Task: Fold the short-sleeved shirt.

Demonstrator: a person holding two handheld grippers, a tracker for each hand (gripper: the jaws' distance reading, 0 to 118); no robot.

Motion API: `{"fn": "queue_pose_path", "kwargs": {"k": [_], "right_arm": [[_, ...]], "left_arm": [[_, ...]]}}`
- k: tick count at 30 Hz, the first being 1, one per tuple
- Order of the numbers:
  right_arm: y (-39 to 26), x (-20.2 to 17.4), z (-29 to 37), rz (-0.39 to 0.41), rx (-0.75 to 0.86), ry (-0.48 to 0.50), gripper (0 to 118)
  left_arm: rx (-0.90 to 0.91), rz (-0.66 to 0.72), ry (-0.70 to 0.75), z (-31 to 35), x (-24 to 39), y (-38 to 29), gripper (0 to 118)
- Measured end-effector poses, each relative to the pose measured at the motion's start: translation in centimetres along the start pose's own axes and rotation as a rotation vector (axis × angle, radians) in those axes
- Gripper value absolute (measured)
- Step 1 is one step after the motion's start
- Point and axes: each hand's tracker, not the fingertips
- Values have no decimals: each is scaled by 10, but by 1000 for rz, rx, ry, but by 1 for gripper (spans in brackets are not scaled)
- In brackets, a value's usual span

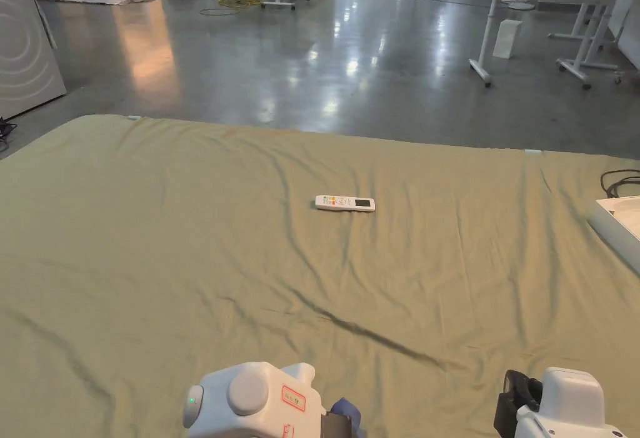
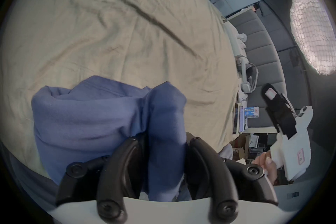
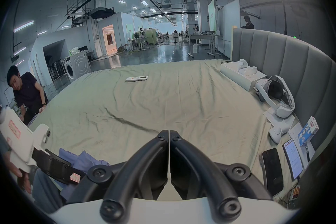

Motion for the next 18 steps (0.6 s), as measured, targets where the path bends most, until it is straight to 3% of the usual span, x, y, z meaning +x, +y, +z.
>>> {"fn": "queue_pose_path", "kwargs": {"k": [7,13,14,16,18], "right_arm": [[2,-1,2,4,-2,3,1],[1,2,3,12,-7,-4,1],[1,2,4,12,-8,-5,1],[1,4,4,9,-8,-8,1],[0,5,4,8,-9,-11,1]], "left_arm": [[28,41,-106,11,2,0,38],[27,-56,-93,-2,17,-9,33],[26,-59,-93,-7,17,-11,29],[23,-79,-44,-22,16,-11,8],[29,-98,-7,-35,15,-13,7]]}}
